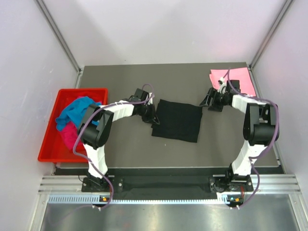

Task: Fold and stack the t-shirts
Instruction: Fold the tshirt

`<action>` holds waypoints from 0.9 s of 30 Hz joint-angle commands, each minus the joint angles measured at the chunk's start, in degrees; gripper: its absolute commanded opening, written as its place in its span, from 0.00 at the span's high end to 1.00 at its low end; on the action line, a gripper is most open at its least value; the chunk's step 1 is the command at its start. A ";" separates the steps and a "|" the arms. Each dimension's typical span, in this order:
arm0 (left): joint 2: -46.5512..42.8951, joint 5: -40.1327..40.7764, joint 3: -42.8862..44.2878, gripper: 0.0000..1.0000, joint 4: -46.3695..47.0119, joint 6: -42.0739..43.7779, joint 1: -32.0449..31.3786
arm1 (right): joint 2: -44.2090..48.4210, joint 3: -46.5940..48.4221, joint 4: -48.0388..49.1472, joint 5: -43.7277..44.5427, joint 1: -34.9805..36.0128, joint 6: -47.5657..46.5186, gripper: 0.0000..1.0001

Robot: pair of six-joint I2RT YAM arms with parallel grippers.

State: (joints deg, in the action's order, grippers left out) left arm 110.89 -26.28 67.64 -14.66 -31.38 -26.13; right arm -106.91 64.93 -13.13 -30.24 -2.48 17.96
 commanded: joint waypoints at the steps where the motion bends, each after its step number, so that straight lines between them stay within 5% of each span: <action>1: -3.40 5.19 1.27 0.89 -3.62 1.76 0.20 | 4.61 1.17 0.12 -0.52 -0.16 -2.82 0.32; 12: -15.61 6.16 2.15 0.89 -9.95 3.42 1.08 | -1.01 0.55 -0.86 -1.84 2.04 -10.55 0.28; 16: -19.22 -0.13 -2.05 0.87 -5.15 3.34 2.31 | -4.08 4.24 -1.56 -0.77 2.04 -13.73 0.27; 19: -18.26 -8.14 -4.88 0.86 0.31 0.36 1.35 | -6.72 7.13 -2.33 -6.65 2.04 -15.31 0.26; 27: -10.88 -6.68 -7.69 0.87 2.88 -1.50 -1.82 | -12.96 14.26 -10.24 -12.30 3.69 -23.13 0.23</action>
State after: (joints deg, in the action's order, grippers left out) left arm 98.13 -31.42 60.82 -14.96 -31.88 -28.16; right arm -116.36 77.03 -18.22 -40.64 -0.75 0.99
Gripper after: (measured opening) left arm 0.136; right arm 0.772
